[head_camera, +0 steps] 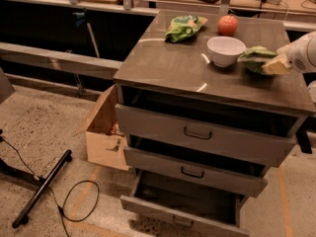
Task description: Pick green jalapeno chip bag from white bowl and place on counter
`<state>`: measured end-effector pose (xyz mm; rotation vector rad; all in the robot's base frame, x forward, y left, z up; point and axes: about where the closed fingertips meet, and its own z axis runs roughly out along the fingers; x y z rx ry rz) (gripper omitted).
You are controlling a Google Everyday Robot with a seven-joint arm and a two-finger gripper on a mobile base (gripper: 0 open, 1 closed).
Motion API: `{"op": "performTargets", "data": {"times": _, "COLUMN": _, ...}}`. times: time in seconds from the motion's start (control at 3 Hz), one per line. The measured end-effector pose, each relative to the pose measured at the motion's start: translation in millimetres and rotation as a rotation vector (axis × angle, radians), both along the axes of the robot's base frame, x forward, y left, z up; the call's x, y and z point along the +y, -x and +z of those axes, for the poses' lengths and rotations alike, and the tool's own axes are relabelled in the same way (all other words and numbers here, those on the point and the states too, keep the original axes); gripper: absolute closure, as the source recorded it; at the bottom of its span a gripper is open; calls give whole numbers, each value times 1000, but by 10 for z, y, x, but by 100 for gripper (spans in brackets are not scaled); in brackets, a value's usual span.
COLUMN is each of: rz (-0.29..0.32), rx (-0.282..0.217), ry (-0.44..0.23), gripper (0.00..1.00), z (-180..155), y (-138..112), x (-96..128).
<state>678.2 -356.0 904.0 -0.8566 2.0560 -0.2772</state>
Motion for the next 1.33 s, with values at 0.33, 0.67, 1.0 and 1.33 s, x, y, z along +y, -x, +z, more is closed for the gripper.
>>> {"op": "performTargets", "data": {"times": 0.33, "rz": -23, "rx": 16, "ry": -36, "gripper": 0, "z": 82, "y": 114, "x": -56}}
{"op": "performTargets", "data": {"times": 0.67, "rz": -89, "rx": 18, "ry": -37, "gripper": 0, "z": 233, "y": 298, "x": -304}}
{"op": "performTargets", "data": {"times": 1.0, "rz": -203, "rx": 23, "ry": 7, "gripper": 0, "z": 362, "y": 569, "x": -756}}
{"op": "performTargets", "data": {"times": 1.33, "rz": -203, "rx": 23, "ry": 7, "gripper": 0, "z": 361, "y": 569, "x": -756}}
